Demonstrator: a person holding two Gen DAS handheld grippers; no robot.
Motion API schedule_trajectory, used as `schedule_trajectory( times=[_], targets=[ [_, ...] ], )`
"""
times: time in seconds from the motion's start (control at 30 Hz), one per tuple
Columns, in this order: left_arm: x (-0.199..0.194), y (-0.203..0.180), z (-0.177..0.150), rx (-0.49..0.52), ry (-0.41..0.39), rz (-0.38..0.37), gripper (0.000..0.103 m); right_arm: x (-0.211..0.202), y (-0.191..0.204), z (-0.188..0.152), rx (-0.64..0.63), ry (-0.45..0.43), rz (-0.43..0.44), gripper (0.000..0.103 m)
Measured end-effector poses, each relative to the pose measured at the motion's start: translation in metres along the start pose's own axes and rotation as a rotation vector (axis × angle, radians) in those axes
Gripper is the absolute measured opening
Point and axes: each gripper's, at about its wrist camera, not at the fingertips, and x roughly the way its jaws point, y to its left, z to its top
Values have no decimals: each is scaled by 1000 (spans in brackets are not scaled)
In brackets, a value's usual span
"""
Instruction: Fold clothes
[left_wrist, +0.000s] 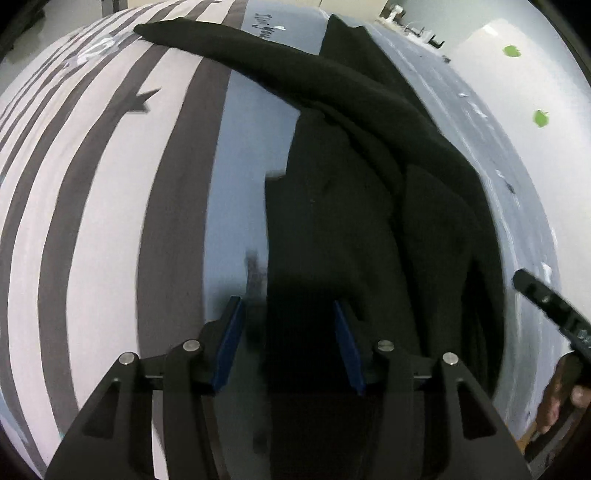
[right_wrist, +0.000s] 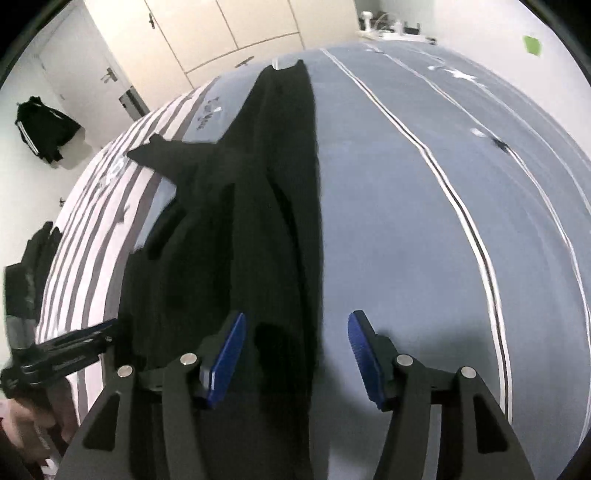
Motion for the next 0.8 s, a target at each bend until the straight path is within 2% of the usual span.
schedule_trajectory(
  times=[0.07,0.1,0.13,0.17,0.23,0.27,0.3,0.33,0.43,0.53,0.57,0.6,0.63,0.67,0.7,0.73,0.8],
  targets=[
    [7,-9,13,55,-19,27,46,15,3,23,-40,0,25,54],
    [10,-10,16,77,-17,34,42,23,6,34,-62,5,35,54],
    [10,-9,16,84,-14,27,32,32,8,45,-88,17,49,54],
    [7,-5,14,80,-17,6,12,42,11,53,-110,30,63,54],
    [-1,2,12,73,-22,-36,8,62,15,64,-137,62,87,54],
    [-8,7,10,60,-32,-60,7,68,15,67,-132,74,97,44],
    [-20,15,7,33,-54,-87,7,70,13,67,-119,85,121,31],
    [-33,23,4,11,-73,-109,7,73,12,67,-105,97,141,12],
    [-45,46,-19,-9,-76,-99,7,65,10,64,-82,77,149,11],
    [-36,84,-61,-77,7,-132,14,72,10,53,-82,95,96,11],
    [-40,85,-56,-73,-1,-128,23,76,9,50,-80,103,72,11],
    [-46,83,-53,-60,-11,-100,41,78,8,49,-74,102,54,11],
    [-51,82,-51,-47,-22,-73,49,79,8,49,-69,100,40,12],
    [-57,81,-49,-42,-42,-56,56,78,9,51,-63,100,34,16],
    [-65,86,-46,-54,-79,-62,60,78,10,53,-55,101,31,24],
    [-71,94,-40,-81,-123,-76,64,76,9,56,-44,105,31,27],
    [-78,109,-25,-160,-198,-103,84,73,10,61,-41,94,26,36]
  ],
)
